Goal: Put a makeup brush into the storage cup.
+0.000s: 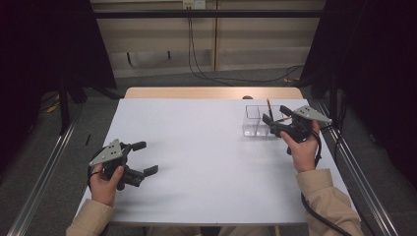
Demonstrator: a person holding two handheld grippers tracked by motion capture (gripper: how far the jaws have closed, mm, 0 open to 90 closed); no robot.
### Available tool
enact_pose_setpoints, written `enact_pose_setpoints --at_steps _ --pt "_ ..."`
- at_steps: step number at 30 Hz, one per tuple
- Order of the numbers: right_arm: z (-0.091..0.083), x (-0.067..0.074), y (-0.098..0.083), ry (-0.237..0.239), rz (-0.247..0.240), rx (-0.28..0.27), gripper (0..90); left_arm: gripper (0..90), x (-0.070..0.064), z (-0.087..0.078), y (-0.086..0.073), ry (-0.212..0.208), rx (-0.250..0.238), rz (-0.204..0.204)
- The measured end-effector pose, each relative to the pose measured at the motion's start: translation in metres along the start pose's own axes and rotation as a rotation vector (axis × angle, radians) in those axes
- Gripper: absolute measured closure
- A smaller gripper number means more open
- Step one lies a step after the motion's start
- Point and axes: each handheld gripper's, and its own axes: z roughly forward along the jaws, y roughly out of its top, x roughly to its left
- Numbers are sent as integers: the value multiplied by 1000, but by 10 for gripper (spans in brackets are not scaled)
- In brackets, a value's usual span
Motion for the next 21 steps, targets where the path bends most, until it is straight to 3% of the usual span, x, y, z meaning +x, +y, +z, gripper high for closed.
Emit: enact_pose_setpoints --at_steps 21 --pt "-8 19 0 70 -22 26 108 0 0 3 2 -9 -8 0"
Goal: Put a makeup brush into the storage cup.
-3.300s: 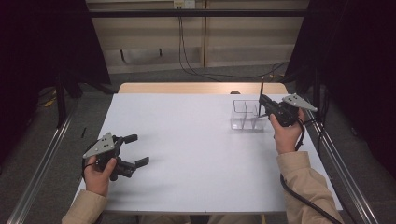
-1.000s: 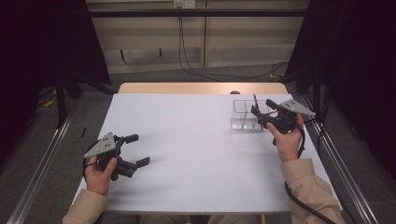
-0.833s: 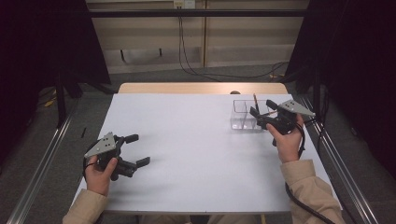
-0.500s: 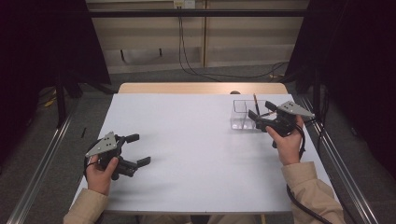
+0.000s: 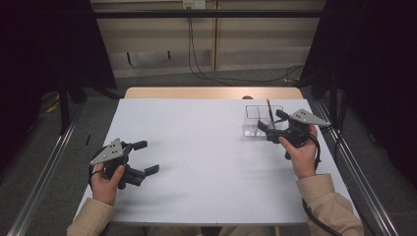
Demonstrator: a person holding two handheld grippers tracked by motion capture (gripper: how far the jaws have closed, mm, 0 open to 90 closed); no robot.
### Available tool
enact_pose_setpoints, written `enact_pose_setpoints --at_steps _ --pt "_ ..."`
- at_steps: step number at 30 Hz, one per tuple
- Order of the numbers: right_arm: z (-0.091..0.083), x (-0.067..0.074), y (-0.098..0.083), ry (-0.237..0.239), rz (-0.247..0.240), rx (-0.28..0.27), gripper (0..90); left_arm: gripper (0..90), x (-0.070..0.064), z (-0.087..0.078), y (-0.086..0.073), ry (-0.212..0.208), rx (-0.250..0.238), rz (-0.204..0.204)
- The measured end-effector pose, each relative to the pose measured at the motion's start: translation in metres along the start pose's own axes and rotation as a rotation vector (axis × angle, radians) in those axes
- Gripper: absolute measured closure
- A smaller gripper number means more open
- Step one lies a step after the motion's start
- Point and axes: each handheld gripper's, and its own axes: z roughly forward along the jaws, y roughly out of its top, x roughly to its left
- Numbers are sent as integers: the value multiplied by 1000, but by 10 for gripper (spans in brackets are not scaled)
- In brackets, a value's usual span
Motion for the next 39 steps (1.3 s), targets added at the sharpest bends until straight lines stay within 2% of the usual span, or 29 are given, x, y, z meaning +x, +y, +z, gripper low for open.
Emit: enact_pose_setpoints --at_steps 12,24,39 --pt "-1 13 1 76 -37 28 76 0 0 -2 0 4 -4 0" --pt "-6 24 -2 113 -67 60 76 0 0 -1 0 -3 -4 1" --pt "-14 26 -8 140 -64 71 76 0 0 -1 0 -1 -5 0"
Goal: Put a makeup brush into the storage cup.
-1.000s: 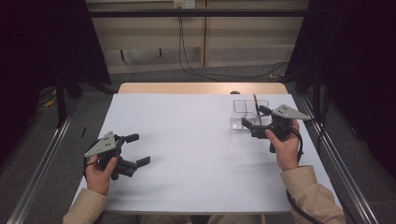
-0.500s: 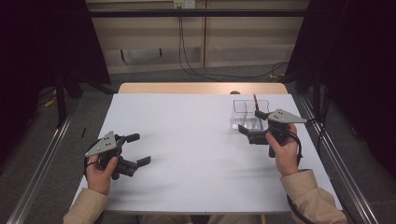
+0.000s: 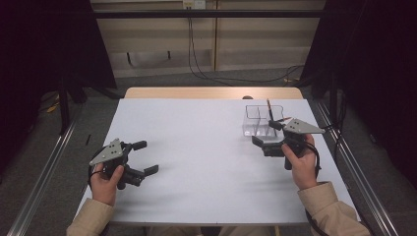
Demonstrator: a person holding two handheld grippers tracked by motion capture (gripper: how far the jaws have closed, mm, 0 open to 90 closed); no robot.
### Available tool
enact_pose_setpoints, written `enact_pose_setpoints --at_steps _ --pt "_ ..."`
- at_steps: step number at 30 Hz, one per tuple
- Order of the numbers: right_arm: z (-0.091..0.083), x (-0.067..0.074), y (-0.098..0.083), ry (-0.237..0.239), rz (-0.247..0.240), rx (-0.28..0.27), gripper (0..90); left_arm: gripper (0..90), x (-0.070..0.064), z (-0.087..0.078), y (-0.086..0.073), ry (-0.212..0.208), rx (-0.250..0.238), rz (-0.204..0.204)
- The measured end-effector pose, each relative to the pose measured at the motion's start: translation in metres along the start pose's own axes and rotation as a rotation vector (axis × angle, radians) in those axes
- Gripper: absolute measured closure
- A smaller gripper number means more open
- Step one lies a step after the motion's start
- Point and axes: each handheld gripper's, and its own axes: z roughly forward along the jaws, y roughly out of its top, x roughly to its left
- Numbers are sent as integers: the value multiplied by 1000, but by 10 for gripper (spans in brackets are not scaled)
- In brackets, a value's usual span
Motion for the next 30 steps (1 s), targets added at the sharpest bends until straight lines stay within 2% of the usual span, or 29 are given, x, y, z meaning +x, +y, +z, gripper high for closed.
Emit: enact_pose_setpoints --at_steps 11,30 --pt "-6 1 -5 2 -1 12 76 0 0 -1 -1 2 -1 -3" --pt "-17 12 -10 29 0 10 76 0 1 -5 1 7 -16 -6"
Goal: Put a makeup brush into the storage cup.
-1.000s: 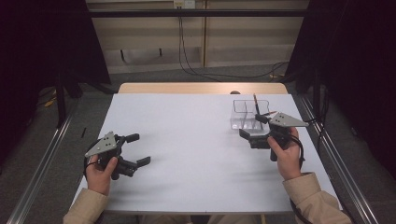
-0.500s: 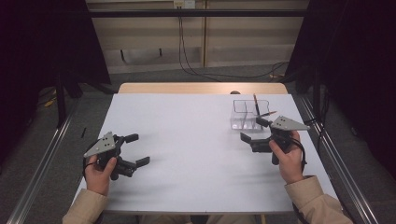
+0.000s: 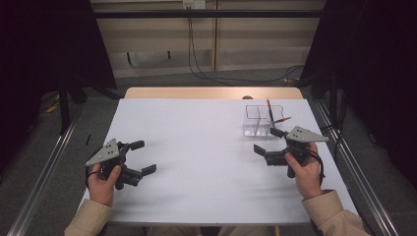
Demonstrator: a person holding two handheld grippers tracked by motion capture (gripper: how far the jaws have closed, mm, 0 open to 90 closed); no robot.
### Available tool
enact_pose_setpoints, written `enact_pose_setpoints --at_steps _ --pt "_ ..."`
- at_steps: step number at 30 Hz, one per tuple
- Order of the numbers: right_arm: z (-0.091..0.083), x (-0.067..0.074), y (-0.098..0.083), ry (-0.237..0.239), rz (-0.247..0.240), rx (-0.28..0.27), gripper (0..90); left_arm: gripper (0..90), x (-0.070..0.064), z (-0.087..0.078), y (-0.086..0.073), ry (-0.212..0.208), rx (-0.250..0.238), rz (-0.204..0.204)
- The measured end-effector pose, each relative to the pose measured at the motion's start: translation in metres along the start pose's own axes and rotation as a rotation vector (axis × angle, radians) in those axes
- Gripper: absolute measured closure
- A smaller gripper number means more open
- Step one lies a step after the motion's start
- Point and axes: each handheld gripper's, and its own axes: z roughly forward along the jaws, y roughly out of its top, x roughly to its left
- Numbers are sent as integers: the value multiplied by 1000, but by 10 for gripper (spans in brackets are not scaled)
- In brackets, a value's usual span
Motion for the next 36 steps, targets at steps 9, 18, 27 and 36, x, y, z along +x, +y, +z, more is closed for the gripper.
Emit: enact_pose_setpoints --at_steps 9,18,27,36 --pt "-13 0 -4 -10 13 -6 76 0 0 6 1 -11 3 4" --pt "-21 -1 -7 -17 20 0 76 0 1 7 1 -12 2 2" --pt "-28 0 -9 -17 13 2 76 0 0 5 1 -9 -2 0" --pt "-35 1 -12 -16 12 10 76 0 1 6 2 -10 -2 4"
